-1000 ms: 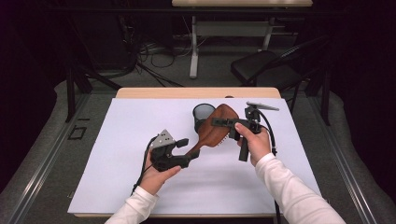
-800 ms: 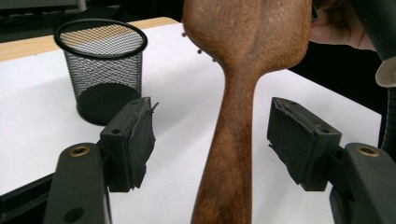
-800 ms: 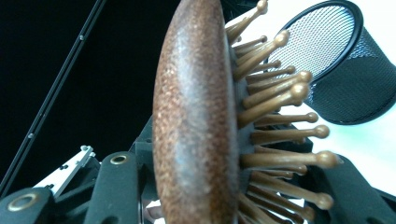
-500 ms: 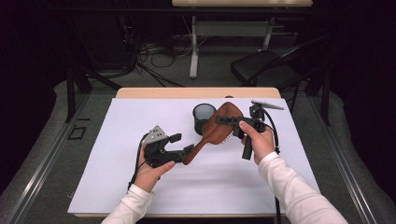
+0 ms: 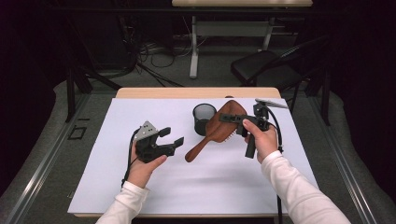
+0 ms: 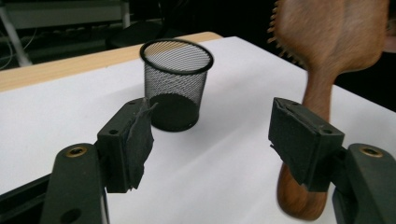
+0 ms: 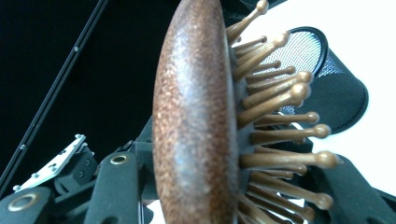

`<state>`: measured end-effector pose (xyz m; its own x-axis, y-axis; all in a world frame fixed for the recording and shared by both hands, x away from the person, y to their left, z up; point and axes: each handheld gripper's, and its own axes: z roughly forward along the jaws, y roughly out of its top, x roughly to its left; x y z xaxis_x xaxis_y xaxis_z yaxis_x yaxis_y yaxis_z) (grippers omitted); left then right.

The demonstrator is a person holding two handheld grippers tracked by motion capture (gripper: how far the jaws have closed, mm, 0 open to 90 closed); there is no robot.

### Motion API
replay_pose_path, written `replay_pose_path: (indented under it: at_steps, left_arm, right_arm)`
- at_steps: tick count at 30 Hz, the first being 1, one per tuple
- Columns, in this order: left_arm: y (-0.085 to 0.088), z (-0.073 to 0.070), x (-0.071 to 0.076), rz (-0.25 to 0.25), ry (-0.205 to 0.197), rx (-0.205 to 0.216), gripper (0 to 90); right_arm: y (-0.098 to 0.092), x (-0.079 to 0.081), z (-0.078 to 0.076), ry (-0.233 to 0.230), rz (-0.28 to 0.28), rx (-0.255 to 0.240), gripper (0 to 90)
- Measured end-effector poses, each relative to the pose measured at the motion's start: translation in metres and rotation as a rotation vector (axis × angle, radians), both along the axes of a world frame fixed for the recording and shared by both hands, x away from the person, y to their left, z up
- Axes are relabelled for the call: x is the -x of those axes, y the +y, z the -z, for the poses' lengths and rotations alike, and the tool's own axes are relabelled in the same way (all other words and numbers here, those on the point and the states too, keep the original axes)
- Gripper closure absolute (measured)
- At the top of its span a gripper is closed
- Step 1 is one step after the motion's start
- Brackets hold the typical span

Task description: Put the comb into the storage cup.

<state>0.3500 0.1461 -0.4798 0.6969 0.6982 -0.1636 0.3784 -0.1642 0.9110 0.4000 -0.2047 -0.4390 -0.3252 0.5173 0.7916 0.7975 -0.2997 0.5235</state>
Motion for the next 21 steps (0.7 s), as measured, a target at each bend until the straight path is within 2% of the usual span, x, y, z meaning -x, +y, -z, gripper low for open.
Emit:
replay_pose_path:
  at_steps: [5,7,13,18,21]
  left_arm:
    - [0.005,0.004,-0.004,-0.026,0.055,0.011,22.5]
    - [0.006,0.006,-0.007,-0.027,0.074,0.028,15.6]
    - [0.008,0.009,-0.009,-0.052,0.065,0.014,12.1]
    - [0.010,0.012,-0.011,-0.064,0.075,0.019,5.2]
    - [0.012,0.013,-0.012,-0.066,0.087,0.023,4.8]
  right_arm:
    - [-0.003,-0.003,-0.003,-0.004,0.012,0.000,47.7]
    - [-0.004,-0.004,-0.004,-0.005,0.018,0.005,47.6]
    - [-0.006,-0.006,-0.008,-0.008,0.026,0.019,47.6]
    - [-0.006,-0.009,-0.011,-0.010,0.033,0.022,47.6]
    - [-0.007,-0.011,-0.013,-0.015,0.037,0.030,47.6]
